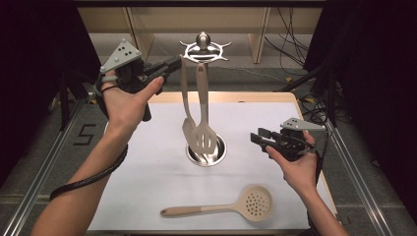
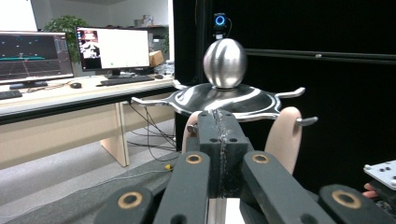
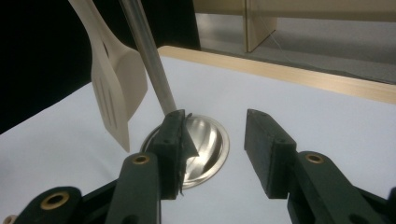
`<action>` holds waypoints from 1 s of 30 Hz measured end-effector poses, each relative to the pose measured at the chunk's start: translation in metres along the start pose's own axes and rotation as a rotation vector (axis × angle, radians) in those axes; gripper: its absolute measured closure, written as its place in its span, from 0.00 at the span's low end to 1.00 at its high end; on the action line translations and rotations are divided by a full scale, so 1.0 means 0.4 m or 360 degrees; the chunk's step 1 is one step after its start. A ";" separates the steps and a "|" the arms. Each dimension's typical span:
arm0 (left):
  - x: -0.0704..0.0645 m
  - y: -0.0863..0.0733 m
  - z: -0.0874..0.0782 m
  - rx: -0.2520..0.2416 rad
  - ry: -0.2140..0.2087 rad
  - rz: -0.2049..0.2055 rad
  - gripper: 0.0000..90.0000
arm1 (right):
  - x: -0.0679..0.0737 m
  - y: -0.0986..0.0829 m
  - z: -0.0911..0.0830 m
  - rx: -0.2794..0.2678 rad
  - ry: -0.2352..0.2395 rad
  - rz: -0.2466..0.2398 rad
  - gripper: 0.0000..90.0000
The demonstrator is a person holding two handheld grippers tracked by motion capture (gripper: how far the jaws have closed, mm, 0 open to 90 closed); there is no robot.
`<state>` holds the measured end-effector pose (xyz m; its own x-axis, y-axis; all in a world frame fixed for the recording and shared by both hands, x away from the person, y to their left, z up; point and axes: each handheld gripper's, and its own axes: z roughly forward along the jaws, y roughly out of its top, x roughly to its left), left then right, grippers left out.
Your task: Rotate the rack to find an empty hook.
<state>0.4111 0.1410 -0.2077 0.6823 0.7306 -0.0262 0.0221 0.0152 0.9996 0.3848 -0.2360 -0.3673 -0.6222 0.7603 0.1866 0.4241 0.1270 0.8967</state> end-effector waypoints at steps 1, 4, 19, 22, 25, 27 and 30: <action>0.001 0.000 0.001 0.0007 0.0001 -0.0018 0.99 | 0.000 0.000 0.000 -0.0001 0.0000 0.0000 0.66; 0.010 0.001 0.006 0.0010 0.0014 -0.0021 0.99 | 0.000 0.000 0.001 0.0004 0.0006 0.0009 0.66; 0.052 0.010 0.037 0.0038 0.0072 -0.0012 0.99 | 0.004 0.001 0.004 0.0020 0.0012 0.0030 0.66; 0.057 0.011 0.044 0.0044 0.0079 -0.0010 0.99 | 0.005 0.001 0.005 0.0020 0.0013 0.0030 0.66; 0.064 0.013 0.051 0.0051 0.0079 -0.0009 0.99 | 0.004 0.000 0.006 0.0015 0.0019 0.0031 0.66; 0.065 0.014 0.055 0.0071 0.0075 -0.0022 0.99 | 0.004 0.001 0.005 0.0024 0.0011 0.0029 0.66; 0.072 0.016 0.062 0.0063 0.0072 -0.0005 0.99 | 0.003 0.003 0.002 0.0017 0.0007 0.0008 0.66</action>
<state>0.4490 0.1453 -0.2024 0.6483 0.7608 -0.0279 0.0535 -0.0089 0.9985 0.3851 -0.2345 -0.3664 -0.6229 0.7581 0.1932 0.4344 0.1298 0.8913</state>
